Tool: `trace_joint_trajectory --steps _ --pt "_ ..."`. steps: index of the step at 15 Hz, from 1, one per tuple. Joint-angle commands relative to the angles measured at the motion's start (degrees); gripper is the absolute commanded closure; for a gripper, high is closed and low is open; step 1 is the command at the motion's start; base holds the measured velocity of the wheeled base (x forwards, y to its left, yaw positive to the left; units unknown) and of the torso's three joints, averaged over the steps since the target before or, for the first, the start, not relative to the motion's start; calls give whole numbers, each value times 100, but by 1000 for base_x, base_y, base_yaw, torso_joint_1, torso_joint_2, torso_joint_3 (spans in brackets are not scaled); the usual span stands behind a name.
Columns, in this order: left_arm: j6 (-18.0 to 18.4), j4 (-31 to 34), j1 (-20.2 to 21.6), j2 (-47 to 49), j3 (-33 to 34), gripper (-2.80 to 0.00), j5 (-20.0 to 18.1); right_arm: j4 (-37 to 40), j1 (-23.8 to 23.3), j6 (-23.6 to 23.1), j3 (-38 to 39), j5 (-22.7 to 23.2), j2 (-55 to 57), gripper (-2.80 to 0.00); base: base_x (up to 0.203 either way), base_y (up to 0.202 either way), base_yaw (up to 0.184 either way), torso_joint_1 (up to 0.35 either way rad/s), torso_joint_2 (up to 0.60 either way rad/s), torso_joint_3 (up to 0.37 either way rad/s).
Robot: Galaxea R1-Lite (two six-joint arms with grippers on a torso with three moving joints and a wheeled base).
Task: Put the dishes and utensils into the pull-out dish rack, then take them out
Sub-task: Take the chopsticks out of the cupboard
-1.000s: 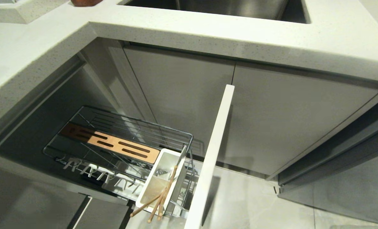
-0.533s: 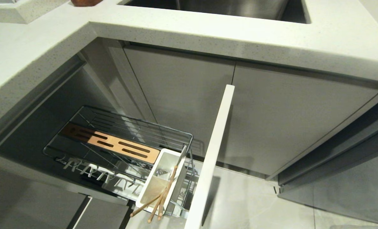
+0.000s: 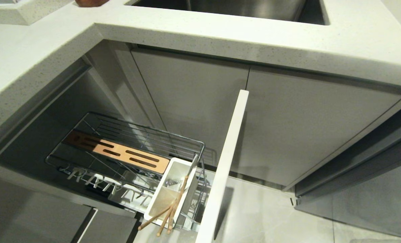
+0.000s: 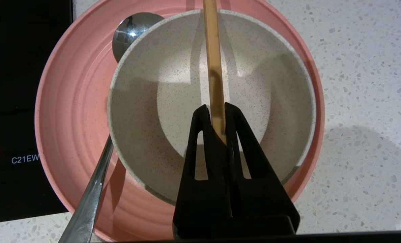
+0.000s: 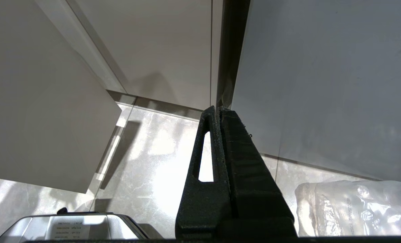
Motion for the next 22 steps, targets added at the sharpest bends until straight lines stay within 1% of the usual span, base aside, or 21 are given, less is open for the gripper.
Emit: trace_joint_trajectory --steps 1,4,6,13,14,20,22 --pt "-16 31 15 -10 16 0 -4 -1 9 0 17 0 9 0 0 0 0 0 0 0" --pt "-16 31 24 -14 19 0 -25 -1 9 0 12 0 0 0 0 0 0 0 0 0" --pt "-16 31 32 -37 51 0 -118 -1 8 1 9 0 0 0 0 0 0 0 0 0" --pt "-25 22 67 -64 34 0 -118 -1 0 0 18 0 0 0 0 0 0 0 0 0" --pt "-25 22 67 -72 34 -280 -118 -1 8 0 18 0 0 0 0 0 0 0 0 0" --pt "-34 19 67 -98 -11 -280 -126 -1 8 0 11 0 0 0 0 0 0 0 0 0" --pt "-117 5 67 -129 -63 -280 -118 -1 9 0 9 0 0 0 0 0 0 0 0 0"
